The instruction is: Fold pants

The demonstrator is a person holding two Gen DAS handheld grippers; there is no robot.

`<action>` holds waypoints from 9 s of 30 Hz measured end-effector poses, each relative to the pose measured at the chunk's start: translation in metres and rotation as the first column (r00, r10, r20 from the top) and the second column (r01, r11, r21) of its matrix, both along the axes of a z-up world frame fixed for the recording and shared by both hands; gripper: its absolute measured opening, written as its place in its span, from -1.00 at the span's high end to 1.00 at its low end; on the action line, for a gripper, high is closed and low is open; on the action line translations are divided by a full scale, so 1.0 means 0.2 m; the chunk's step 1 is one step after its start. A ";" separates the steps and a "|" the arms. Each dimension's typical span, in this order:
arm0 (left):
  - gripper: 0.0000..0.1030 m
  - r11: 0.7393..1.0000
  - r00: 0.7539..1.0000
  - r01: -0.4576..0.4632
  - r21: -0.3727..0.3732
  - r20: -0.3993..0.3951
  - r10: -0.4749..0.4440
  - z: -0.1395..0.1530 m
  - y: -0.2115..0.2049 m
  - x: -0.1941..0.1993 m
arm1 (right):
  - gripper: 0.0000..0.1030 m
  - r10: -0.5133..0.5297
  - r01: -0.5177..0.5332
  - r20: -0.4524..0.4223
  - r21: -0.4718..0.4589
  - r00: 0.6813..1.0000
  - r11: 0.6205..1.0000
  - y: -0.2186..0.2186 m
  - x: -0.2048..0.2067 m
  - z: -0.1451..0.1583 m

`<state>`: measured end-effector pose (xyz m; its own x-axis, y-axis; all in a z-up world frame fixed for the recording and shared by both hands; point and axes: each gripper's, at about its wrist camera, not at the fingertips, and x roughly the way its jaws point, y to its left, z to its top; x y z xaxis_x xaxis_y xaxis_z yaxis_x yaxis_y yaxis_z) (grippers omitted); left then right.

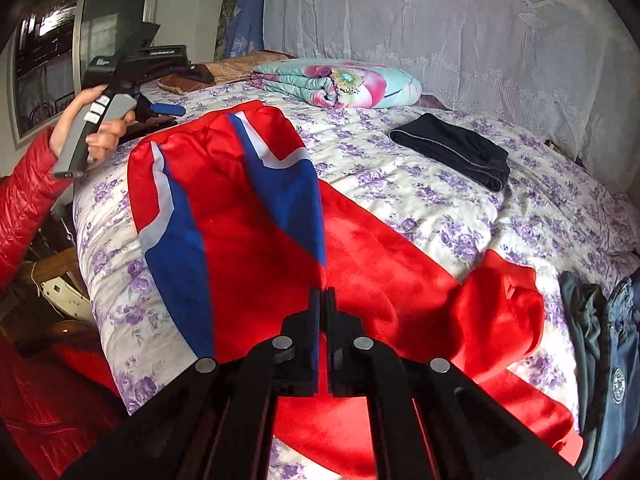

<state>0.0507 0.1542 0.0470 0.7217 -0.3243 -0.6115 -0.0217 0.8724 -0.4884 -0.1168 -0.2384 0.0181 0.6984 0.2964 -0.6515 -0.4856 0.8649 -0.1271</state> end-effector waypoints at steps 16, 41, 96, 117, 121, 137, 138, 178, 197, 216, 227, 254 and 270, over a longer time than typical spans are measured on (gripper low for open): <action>0.83 0.956 0.948 0.294 -0.026 -0.117 -0.294 -0.05 -0.06 0.38 | 0.95 -0.054 0.054 -0.001 0.105 0.999 0.993 -0.11 0.01 0.04; -0.29 0.934 0.971 0.208 -0.290 -0.059 -0.234 -0.28 0.22 -0.50 | 0.91 -0.053 0.058 -0.066 0.084 0.996 0.995 -0.04 -0.30 -0.19; -0.91 0.927 0.936 0.228 0.297 0.196 -0.292 -0.41 -0.37 -0.59 | -0.47 -0.520 0.531 -0.195 0.007 0.832 0.847 -0.24 0.52 -0.11; -0.91 0.918 0.931 0.229 0.324 0.201 -0.304 -0.42 -0.39 -0.60 | 0.93 -0.574 0.600 -0.212 0.450 0.791 0.661 -0.74 -0.10 -0.04; -0.91 0.922 0.930 0.231 0.309 0.208 -0.303 -0.42 -0.38 -0.60 | -0.04 -0.651 0.701 -0.309 0.496 0.693 0.512 -0.95 -0.42 -0.19; -0.91 0.915 0.933 0.224 0.335 0.197 -0.301 -0.42 -0.40 -0.60 | 0.01 -0.720 0.736 -0.206 0.354 0.663 0.577 -1.05 -0.37 -0.24; -0.91 0.915 0.933 0.224 0.337 0.196 -0.300 -0.42 -0.40 -0.60 | 0.00 -0.743 0.748 -0.169 0.326 0.648 0.578 -1.01 -0.39 -0.21; -0.91 0.968 0.954 0.191 0.163 0.201 -0.223 -0.40 -0.38 -0.56 | 0.76 0.061 -0.012 -0.270 0.180 0.961 0.984 0.42 0.57 -0.16; -0.91 0.970 0.950 0.197 0.144 0.217 -0.226 -0.41 -0.36 -0.57 | 0.42 0.187 0.199 -0.518 0.600 0.835 0.775 0.23 0.86 -0.20; -0.91 0.970 0.950 0.198 0.144 0.217 -0.226 -0.41 -0.35 -0.57 | 0.48 0.179 0.216 -0.532 0.597 0.828 0.772 0.31 0.90 -0.18; -0.91 0.966 0.951 0.200 0.162 0.205 -0.231 -0.40 -0.37 -0.57 | 0.53 -0.054 0.150 -0.359 0.246 0.932 0.958 0.45 1.00 -0.19; -0.92 0.825 0.980 0.094 0.557 0.095 -0.175 -0.43 -0.55 -0.57 | -0.81 -0.207 0.251 -0.191 0.245 0.959 0.936 -0.05 0.03 -0.16; -0.91 0.862 0.976 0.060 0.503 0.151 -0.156 -0.44 -0.54 -0.63 | -0.82 -0.499 0.698 -0.506 0.624 0.704 0.352 -1.14 -0.44 -0.28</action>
